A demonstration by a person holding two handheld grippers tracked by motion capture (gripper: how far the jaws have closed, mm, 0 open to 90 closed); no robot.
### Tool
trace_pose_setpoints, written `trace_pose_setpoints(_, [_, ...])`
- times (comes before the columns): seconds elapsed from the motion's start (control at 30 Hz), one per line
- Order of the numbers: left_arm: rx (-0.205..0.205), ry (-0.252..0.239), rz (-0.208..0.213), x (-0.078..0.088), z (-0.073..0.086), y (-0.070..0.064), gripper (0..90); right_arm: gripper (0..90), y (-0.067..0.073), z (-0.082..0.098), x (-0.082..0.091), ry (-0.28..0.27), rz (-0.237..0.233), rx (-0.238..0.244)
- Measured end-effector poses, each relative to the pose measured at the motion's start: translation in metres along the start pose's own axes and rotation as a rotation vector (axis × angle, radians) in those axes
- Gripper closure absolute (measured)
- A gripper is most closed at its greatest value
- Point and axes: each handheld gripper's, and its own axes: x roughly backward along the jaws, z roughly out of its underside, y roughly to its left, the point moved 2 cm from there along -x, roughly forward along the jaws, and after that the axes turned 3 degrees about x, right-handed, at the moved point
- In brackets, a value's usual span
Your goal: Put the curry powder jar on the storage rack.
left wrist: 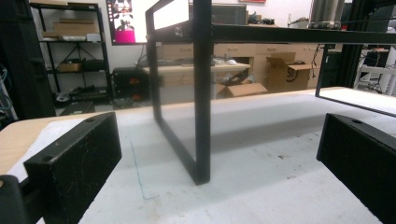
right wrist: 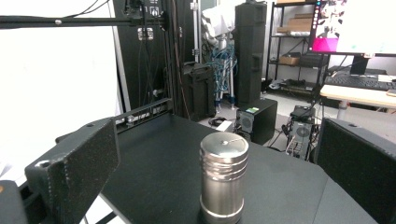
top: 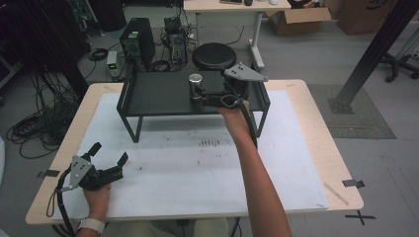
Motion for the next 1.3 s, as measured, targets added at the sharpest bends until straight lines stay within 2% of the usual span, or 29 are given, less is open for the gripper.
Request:
trace_pose_setpoints(0.17, [-0.001,0.0,0.0,0.0,0.0,0.0,0.2,0.0,0.008,0.001,0.013,-0.017,-0.012,0.012])
trace_pose_setpoints(0.4, [0.0,0.001,0.0,0.0,0.0,0.0,0.2,0.0,0.014,0.004,0.023,-0.029,-0.025,0.009])
trace_pose_setpoints(0.63, [-0.001,0.001,0.0,0.0,0.0,0.0,0.2,0.0,0.021,0.012,0.037,-0.032,-0.038,0.007])
trace_pose_setpoints(0.9, [-0.002,0.001,-0.001,0.0,0.0,0.0,0.2,0.0,0.026,0.023,0.05,-0.037,-0.059,-0.003])
trace_pose_setpoints(1.3, [-0.002,0.0,-0.001,0.0,0.0,0.0,0.3,0.0,0.029,0.035,0.068,-0.041,-0.053,0.007])
